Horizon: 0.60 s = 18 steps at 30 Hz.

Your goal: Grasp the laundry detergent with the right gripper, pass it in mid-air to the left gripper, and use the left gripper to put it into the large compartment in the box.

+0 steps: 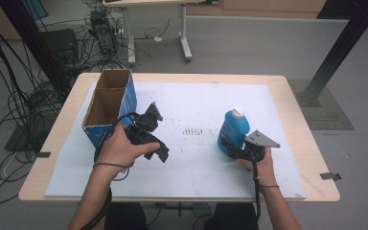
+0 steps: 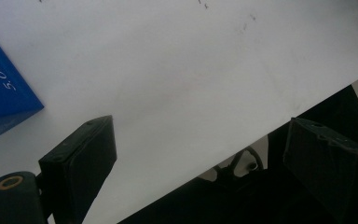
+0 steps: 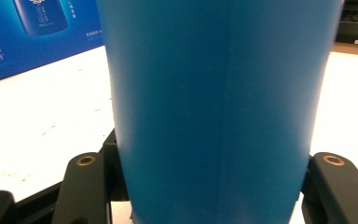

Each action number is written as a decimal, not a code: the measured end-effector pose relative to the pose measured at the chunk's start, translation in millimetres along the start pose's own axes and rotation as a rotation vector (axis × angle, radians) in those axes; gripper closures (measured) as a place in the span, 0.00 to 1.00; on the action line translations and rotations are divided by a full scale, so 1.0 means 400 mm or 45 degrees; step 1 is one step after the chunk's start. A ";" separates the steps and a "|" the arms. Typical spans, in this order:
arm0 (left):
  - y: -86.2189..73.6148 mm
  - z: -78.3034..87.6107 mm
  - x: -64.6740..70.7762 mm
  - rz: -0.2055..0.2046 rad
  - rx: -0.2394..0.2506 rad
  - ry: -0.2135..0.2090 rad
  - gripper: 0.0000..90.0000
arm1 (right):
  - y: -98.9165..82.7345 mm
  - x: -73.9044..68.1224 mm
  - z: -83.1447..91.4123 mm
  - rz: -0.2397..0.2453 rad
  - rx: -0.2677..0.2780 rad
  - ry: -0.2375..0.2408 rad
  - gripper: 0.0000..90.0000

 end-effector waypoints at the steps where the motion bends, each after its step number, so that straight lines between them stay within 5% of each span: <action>1: -0.001 0.000 -0.002 -0.005 -0.003 0.004 0.11 | 0.000 0.000 0.000 -0.002 0.000 0.001 0.45; 18: 0.001 0.000 -0.001 -0.009 -0.006 0.011 0.11 | 0.000 0.000 0.000 -0.002 0.010 -0.007 0.45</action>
Point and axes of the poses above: each handheld gripper's, and its own axes: z roughly backward along the jaws, y roughly out of its top, x roughly to its right, the point moved 9 cm from there along -z, roughly forward along the jaws, and after that the axes turned 8 degrees about z, right-handed, at the moved point
